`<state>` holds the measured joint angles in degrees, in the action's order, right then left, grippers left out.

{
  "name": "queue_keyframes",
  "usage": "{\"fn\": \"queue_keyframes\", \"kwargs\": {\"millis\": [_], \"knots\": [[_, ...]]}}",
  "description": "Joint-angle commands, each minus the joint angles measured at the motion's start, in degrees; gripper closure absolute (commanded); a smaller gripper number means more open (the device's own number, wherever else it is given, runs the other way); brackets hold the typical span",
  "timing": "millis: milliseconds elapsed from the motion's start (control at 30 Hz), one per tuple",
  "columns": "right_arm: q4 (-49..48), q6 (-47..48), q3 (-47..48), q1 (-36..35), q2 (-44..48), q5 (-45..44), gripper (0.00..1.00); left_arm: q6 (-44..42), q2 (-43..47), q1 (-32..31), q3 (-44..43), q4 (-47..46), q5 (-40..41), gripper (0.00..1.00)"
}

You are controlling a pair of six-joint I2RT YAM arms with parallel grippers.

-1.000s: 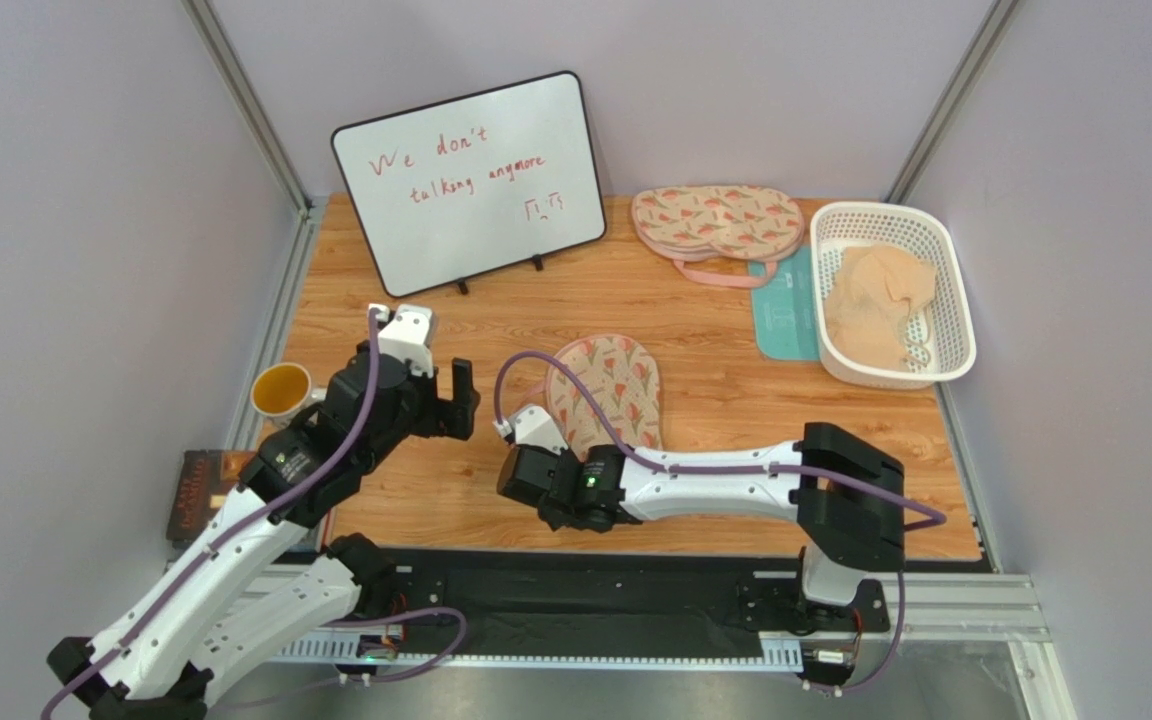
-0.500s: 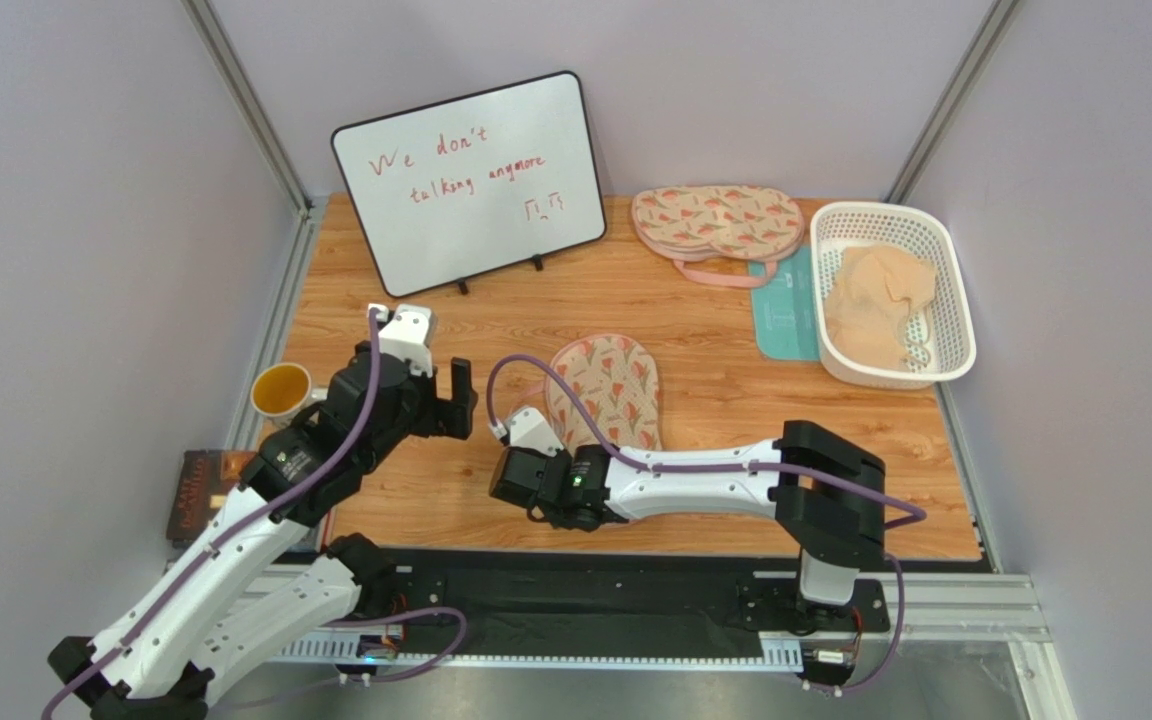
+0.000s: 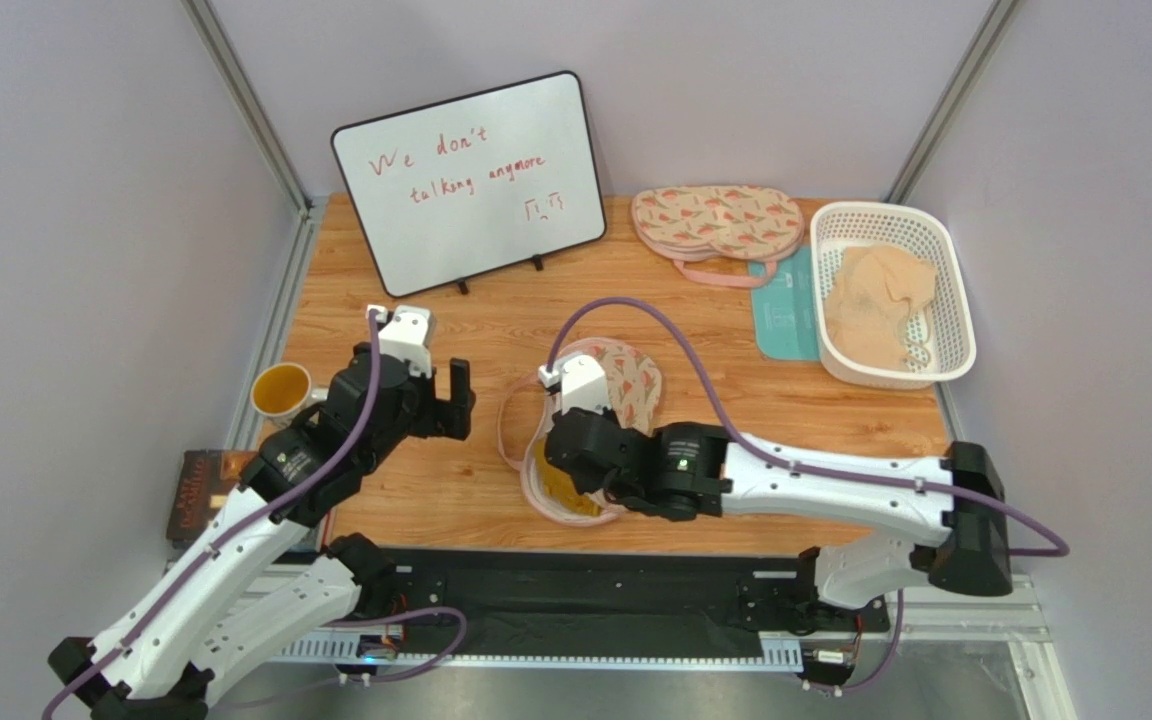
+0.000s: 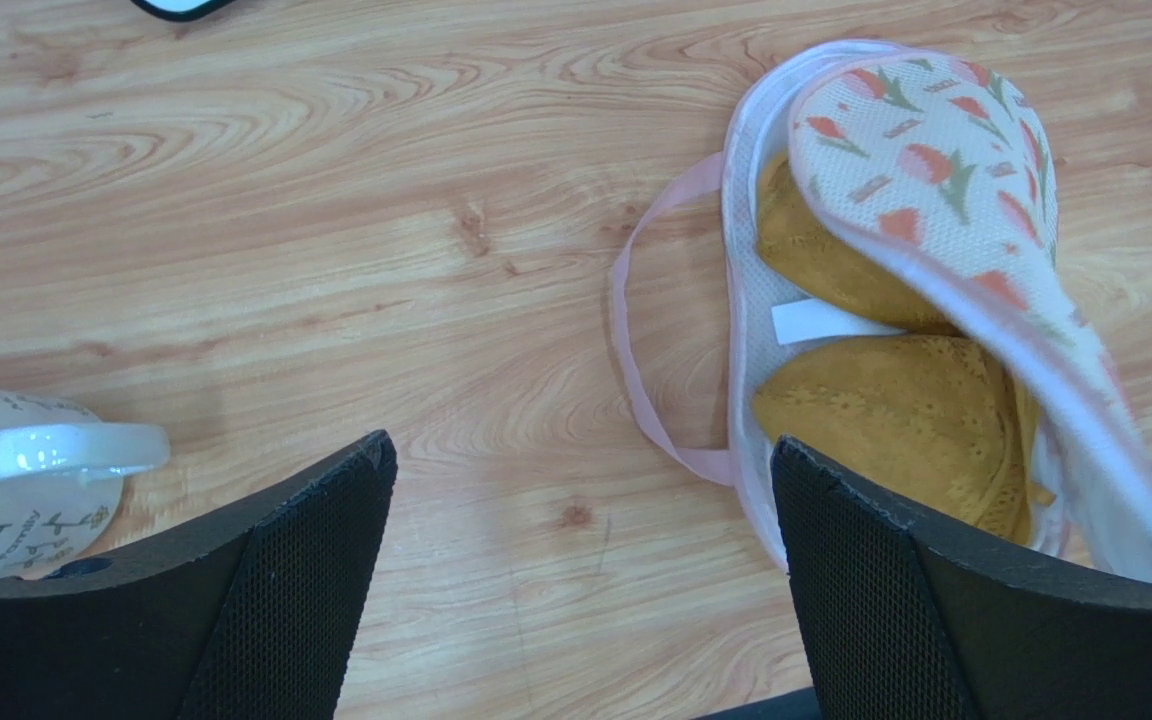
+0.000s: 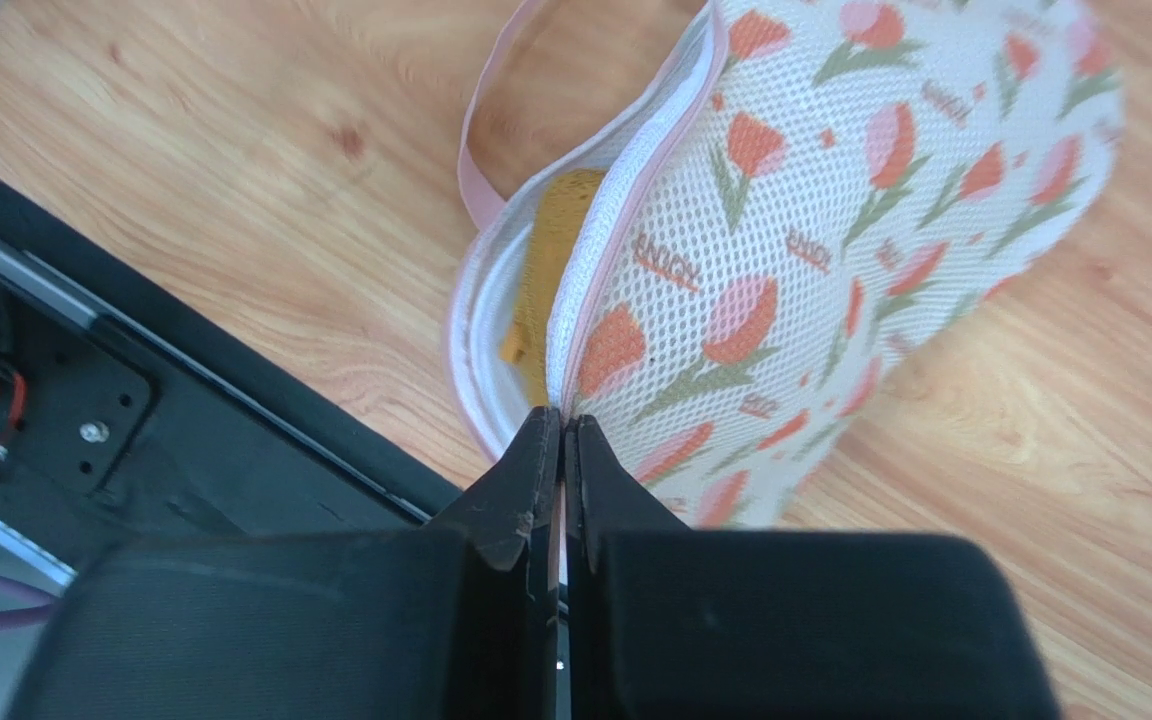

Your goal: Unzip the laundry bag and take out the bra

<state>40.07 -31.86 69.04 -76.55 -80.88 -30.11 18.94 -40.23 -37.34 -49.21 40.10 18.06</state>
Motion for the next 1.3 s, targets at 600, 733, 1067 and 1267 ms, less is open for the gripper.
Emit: {"fn": "queue_keyframes", "kwargs": {"millis": [600, 733, 1067, 1267], "knots": [[21.7, -30.2, -18.6, 2.8, 24.7, -18.2, 1.0, -1.2, -1.9, 0.3, 0.3, -0.3, -6.4, 0.03], [23.7, -33.3, -20.8, 3.3, 26.4, -18.7, 1.0, -1.2, -1.9, 0.3, 0.4, -0.3, -7.2, 0.03], [25.8, -36.4, -25.7, 9.5, 28.7, -16.7, 1.0, -0.1, -4.2, 0.3, -0.2, -1.9, -10.7, 0.07], [26.6, -38.0, -27.5, 11.2, 28.7, -16.3, 1.0, -0.8, -2.5, 0.3, 0.7, -1.1, -8.7, 0.07]]}}
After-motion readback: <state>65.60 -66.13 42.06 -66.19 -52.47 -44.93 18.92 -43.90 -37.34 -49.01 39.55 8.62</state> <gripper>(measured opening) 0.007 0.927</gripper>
